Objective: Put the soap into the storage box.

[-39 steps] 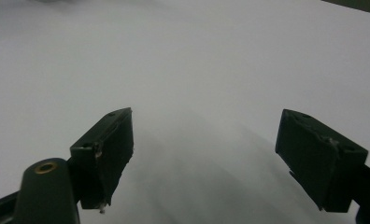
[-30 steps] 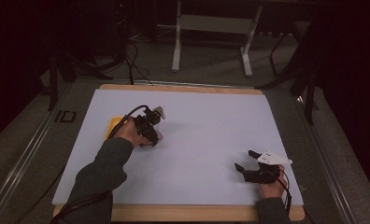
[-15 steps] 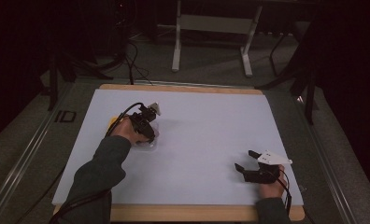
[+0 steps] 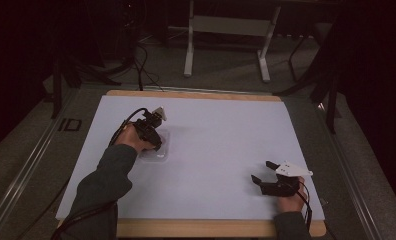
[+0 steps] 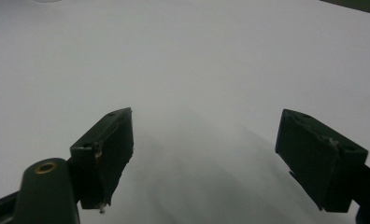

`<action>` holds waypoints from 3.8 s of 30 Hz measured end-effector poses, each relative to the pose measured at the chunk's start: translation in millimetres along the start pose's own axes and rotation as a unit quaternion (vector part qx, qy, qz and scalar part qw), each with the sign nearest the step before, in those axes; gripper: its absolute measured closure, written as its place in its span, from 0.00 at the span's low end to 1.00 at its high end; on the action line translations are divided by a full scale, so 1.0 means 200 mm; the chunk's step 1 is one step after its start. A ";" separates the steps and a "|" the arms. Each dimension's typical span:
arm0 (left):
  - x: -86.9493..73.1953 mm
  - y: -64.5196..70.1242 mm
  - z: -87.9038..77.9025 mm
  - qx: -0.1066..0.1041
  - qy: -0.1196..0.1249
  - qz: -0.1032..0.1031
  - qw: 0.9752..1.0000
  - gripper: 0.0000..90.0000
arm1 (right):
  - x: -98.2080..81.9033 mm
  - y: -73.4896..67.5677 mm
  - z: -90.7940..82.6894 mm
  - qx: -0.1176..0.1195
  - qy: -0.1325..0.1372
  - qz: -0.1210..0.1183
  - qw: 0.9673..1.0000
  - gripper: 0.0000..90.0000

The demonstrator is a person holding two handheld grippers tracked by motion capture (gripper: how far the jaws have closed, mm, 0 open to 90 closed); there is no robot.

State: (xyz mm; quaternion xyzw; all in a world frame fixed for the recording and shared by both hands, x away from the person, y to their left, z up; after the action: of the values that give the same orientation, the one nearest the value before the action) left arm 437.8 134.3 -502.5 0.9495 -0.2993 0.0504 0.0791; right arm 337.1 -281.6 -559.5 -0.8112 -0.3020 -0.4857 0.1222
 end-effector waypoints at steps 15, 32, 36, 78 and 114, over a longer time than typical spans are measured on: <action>-0.04 -0.07 0.00 0.008 0.009 -0.030 0.999 0.55 | 0.00 0.00 0.00 0.000 0.000 -0.001 1.000 0.21; -0.07 -0.15 -0.02 0.013 0.021 -0.057 0.998 0.55 | 0.00 0.00 0.00 0.000 0.000 0.000 1.000 0.21; -0.08 -0.16 -0.03 0.013 0.024 -0.061 0.998 0.55 | 0.00 0.00 0.00 -0.001 0.000 0.000 1.000 0.21; -0.12 -0.29 -0.07 0.023 0.042 -0.122 0.991 0.55 | 0.00 0.00 0.00 -0.001 0.001 0.001 1.000 0.21; -0.17 -0.40 0.02 0.052 0.048 -0.191 0.979 0.55 | 0.00 0.00 0.00 -0.002 0.003 0.000 1.000 0.21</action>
State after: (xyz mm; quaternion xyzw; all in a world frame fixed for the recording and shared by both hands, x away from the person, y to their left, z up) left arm 455.4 217.1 -521.1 0.9885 -0.1057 0.0953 0.0520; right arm 337.0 -282.0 -559.2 -0.8098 -0.3008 -0.4888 0.1215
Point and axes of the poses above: each handheld gripper's, and its own axes: z roughly forward along the jaws, x roughly out of its top, y roughly to its right, the point moved 5 cm from there along z, roughly forward along the jaws, and after that the axes turned 6 degrees about -x, right-handed, at the moved point
